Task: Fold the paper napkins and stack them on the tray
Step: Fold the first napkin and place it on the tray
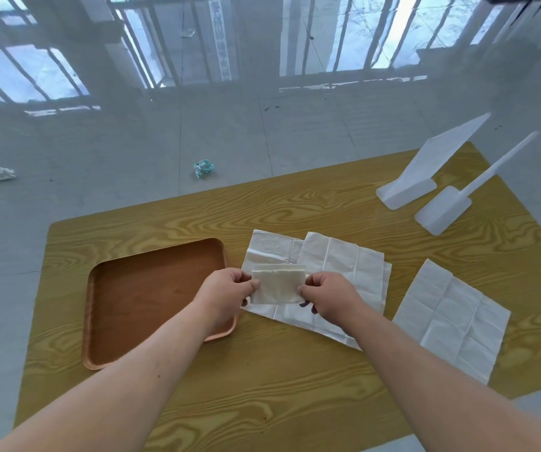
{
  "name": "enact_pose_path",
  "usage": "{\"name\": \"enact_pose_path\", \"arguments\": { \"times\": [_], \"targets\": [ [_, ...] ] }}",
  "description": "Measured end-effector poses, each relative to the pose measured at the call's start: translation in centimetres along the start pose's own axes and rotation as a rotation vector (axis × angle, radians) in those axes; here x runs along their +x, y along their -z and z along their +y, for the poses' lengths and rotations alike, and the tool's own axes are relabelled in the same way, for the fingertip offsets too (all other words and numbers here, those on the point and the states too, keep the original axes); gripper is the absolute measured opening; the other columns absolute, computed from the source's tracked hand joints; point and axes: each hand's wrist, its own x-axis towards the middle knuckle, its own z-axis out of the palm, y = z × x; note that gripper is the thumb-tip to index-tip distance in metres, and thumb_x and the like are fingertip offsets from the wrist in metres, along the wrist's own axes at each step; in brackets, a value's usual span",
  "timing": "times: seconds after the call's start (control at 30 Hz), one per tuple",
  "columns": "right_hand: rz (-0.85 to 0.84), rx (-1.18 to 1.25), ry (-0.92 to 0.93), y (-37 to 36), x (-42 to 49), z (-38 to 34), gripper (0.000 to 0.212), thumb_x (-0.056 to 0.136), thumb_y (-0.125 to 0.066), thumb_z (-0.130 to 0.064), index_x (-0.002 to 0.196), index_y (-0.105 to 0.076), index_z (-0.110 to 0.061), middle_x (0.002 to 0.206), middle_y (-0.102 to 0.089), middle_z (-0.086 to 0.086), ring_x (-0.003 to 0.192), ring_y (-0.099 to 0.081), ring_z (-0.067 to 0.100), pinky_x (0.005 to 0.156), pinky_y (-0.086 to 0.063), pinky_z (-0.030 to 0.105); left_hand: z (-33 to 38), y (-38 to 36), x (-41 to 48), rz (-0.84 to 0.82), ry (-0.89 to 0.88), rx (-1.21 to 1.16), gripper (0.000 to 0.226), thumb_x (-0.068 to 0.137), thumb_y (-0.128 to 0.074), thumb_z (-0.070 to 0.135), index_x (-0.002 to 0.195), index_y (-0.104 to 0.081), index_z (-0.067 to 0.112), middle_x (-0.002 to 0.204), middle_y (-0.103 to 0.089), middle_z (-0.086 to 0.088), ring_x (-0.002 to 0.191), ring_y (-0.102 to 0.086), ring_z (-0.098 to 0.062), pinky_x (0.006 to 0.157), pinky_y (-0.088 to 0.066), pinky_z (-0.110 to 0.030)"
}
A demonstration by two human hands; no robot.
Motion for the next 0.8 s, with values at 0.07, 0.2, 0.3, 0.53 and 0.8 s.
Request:
{"name": "enact_pose_path", "arguments": {
  "times": [0.07,0.2,0.3,0.53,0.8],
  "targets": [
    [0.008,-0.097,0.017,-1.9,0.5,-0.6,0.016,0.091,-0.066,-0.019,0.078,-0.071,-0.011,0.073,-0.075,0.002,0.053,-0.055,0.011,0.06,-0.046,0.031,-1.5,1.6,0.5,0.023,-0.003,0.087,0.017,0.091,-0.077,0.036,0.079,-0.078,0.024,0.063,-0.072,0.007,0.054,-0.058,-0.008,0.061,-0.052,-0.033],
    [-0.027,-0.239,0.061,-6.1,1.5,-2.9,0.019,0.089,-0.067,-0.024,0.072,-0.066,-0.016,0.072,-0.075,0.002,0.06,-0.061,0.014,0.063,-0.05,0.033,-4.1,5.5,0.9,0.069,0.01,0.164,0.012,0.087,-0.075,0.046,0.077,-0.074,0.039,0.054,-0.067,0.014,0.043,-0.052,-0.002,0.053,-0.047,-0.031],
    [-0.048,-0.293,0.089,-9.3,2.4,-4.9,0.017,0.088,-0.068,-0.026,0.077,-0.067,-0.013,0.076,-0.075,0.007,0.063,-0.061,0.018,0.065,-0.055,0.038,-6.0,8.7,0.6,0.111,0.046,0.153,0.012,0.084,-0.075,0.05,0.076,-0.072,0.043,0.053,-0.066,0.013,0.045,-0.054,-0.007,0.053,-0.048,-0.032],
    [-0.102,-0.462,0.169,-15.9,3.5,-8.5,0.024,0.089,-0.064,-0.035,0.07,-0.064,-0.019,0.069,-0.066,-0.003,0.069,-0.063,0.017,0.061,-0.05,0.034,-9.4,14.5,-0.2,0.268,0.101,0.266,0.028,0.085,-0.073,0.049,0.069,-0.07,0.027,0.057,-0.068,0.012,0.054,-0.06,-0.01,0.052,-0.045,-0.029],
    [-0.112,-0.674,0.248,-20.1,4.0,-10.1,0.022,0.09,-0.058,-0.035,0.073,-0.062,-0.021,0.071,-0.065,-0.005,0.068,-0.061,0.014,0.052,-0.043,0.031,-11.4,17.2,-0.7,0.319,0.12,0.458,0.027,0.09,-0.068,0.049,0.071,-0.066,0.029,0.068,-0.068,0.01,0.066,-0.062,-0.009,0.052,-0.038,-0.03]
  ]
}}
